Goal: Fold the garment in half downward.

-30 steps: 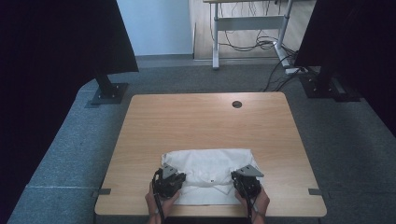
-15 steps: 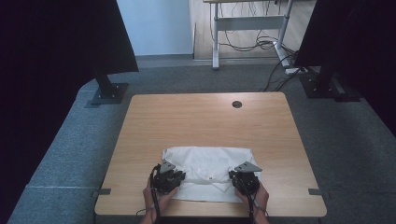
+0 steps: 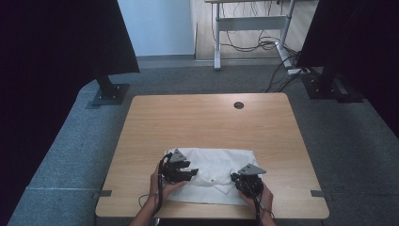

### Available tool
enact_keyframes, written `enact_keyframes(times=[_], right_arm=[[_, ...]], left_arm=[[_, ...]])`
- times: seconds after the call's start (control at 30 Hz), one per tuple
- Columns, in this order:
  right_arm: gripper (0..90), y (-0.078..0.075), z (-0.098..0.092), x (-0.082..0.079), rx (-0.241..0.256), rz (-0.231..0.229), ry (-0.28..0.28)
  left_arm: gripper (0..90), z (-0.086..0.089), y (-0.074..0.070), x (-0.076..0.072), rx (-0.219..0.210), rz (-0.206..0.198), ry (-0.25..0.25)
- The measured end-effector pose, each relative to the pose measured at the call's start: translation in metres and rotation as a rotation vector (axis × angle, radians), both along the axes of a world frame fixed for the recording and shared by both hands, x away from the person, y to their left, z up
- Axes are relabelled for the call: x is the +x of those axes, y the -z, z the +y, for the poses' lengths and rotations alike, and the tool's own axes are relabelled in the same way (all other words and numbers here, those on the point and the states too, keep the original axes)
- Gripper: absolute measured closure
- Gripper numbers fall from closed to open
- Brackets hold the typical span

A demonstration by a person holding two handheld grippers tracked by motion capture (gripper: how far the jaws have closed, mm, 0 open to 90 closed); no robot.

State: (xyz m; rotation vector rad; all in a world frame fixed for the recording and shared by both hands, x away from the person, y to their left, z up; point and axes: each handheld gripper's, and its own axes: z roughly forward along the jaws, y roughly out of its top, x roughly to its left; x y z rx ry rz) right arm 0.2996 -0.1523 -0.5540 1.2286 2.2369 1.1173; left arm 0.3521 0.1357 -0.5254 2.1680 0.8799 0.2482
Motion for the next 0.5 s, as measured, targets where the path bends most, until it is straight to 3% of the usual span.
enact_keyframes(times=[0.13,0.27,0.4,0.5], right_arm=[[83.7,0.000,-0.001,-0.003,0.001,-0.002,-0.004],[83.5,0.001,-0.002,-0.006,0.001,-0.011,0.001],[83.3,0.002,-0.001,-0.007,-0.002,-0.016,0.010],[83.0,0.002,-0.001,-0.008,0.000,-0.017,0.014]], left_arm=[[44.9,-0.003,0.009,0.005,0.039,0.046,0.039],[56.6,-0.002,0.009,-0.007,0.041,0.025,0.067],[71.7,-0.002,0.013,-0.018,0.072,-0.008,0.080],[80.6,0.004,0.016,-0.020,0.020,-0.006,0.053]])
